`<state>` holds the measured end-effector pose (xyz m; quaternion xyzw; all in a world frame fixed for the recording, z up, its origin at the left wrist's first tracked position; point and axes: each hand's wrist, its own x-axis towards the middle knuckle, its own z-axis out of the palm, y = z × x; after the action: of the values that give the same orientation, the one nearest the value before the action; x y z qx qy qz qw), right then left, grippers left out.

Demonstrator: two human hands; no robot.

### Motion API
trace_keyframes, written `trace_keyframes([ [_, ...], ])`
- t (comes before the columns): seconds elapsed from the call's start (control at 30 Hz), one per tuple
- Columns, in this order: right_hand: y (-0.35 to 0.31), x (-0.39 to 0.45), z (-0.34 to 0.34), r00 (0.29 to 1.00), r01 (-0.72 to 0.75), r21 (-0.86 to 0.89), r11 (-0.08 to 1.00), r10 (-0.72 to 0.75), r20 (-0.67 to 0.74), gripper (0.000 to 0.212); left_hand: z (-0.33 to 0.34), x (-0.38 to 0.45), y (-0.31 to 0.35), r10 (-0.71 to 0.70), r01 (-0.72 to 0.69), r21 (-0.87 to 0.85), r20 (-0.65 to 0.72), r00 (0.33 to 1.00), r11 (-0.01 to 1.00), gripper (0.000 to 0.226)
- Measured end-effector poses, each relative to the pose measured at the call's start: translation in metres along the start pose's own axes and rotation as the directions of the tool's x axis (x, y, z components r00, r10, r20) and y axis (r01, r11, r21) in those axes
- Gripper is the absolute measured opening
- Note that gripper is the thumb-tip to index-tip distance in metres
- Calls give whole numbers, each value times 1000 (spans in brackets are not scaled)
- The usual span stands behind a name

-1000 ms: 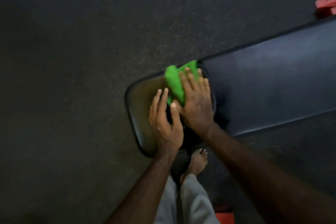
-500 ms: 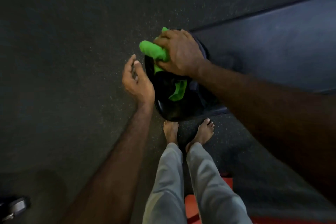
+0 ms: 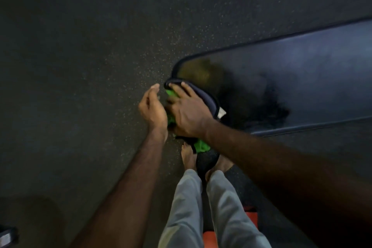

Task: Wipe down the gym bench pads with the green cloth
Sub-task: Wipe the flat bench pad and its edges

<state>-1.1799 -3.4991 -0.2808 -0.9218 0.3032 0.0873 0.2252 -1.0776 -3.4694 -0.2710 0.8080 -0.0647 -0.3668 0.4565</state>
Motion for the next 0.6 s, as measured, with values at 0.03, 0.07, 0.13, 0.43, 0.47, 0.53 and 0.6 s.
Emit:
trace_keyframes([
  [0.03, -7, -6, 7, 1000, 15, -20, 1000, -15, 20, 64, 0, 0, -1, -9, 9, 27, 12, 1000, 1000, 32],
  [0.07, -13, -12, 13, 999, 21, -26, 999, -20, 37, 61, 0, 0, -2, -14, 12, 56, 26, 1000, 998, 31],
  [0.13, -20, -23, 21, 995, 56, -64, 996, -50, 85, 56, 1, -2, -2, -29, 24, 95, 53, 998, 995, 32],
  [0.43, 4, -107, 50, 963, 267, -151, 952, -259, 71, 46, 20, -30, -1, 13, -21, 66, 110, 994, 998, 51],
  [0.47, 12, -120, 55, 961, 277, -178, 944, -274, 42, 47, 22, -31, -1, 21, -28, 66, 104, 994, 997, 56],
  [0.53, 30, -147, 63, 954, 283, -222, 933, -297, -29, 48, 26, -32, -3, 40, -45, 72, 83, 996, 996, 62],
  [0.6, 50, -173, 66, 949, 264, -259, 929, -299, -104, 50, 28, -32, -4, 50, -57, 90, 87, 995, 994, 65],
])
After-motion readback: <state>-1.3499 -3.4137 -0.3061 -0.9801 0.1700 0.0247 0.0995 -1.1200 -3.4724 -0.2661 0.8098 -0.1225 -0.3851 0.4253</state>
